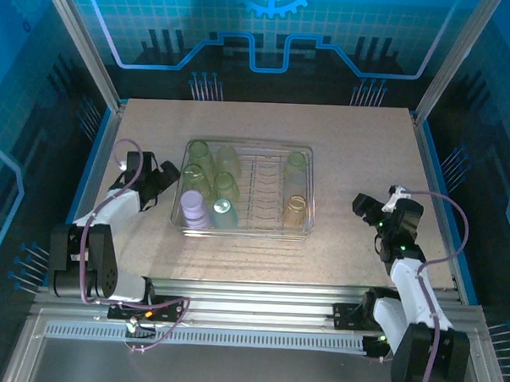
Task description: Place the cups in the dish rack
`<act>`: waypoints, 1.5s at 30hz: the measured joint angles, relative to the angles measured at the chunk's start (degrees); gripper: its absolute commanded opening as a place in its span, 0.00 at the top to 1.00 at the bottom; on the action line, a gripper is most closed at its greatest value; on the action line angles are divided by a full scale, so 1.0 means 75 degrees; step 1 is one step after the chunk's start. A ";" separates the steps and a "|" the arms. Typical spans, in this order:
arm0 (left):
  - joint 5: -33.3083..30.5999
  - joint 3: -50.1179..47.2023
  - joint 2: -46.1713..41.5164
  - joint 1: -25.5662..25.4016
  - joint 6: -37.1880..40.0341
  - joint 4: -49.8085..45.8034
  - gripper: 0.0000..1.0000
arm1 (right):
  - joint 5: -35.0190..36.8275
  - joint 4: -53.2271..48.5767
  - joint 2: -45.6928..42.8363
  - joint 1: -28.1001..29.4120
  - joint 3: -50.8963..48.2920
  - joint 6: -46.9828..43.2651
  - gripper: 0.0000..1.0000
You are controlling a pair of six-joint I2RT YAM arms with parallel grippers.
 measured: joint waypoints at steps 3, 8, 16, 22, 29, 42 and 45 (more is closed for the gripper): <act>0.0181 0.0017 0.0347 0.0213 0.0294 0.0676 0.01 | -0.0277 0.0393 0.0851 0.0000 0.0032 0.0082 0.13; 0.0557 -0.0341 0.0737 0.1107 0.0455 0.1833 0.00 | -0.0685 0.0895 0.1888 0.0020 0.0391 0.0052 0.00; 0.2550 -0.1207 0.0676 0.1157 0.1530 0.3759 0.00 | -0.0385 0.1469 0.1903 0.0055 0.0659 -0.0697 0.00; 0.2932 -0.1941 0.0423 0.0810 0.2614 0.5115 0.00 | 0.0207 0.2261 0.2480 0.0379 0.0434 -0.1233 0.00; 0.2908 -0.2317 0.0181 0.0597 0.3185 0.5794 0.01 | 0.0816 0.3171 0.3136 0.1332 0.0420 -0.2337 0.00; 0.1606 -0.3010 0.0906 -0.0437 0.3905 0.8918 0.01 | 0.1256 0.3628 0.3608 0.1571 0.0691 -0.3188 0.00; 0.1271 -0.3010 0.0906 -0.0455 0.3876 0.8921 0.01 | 0.1332 0.3625 0.3678 0.1571 0.0801 -0.3214 0.00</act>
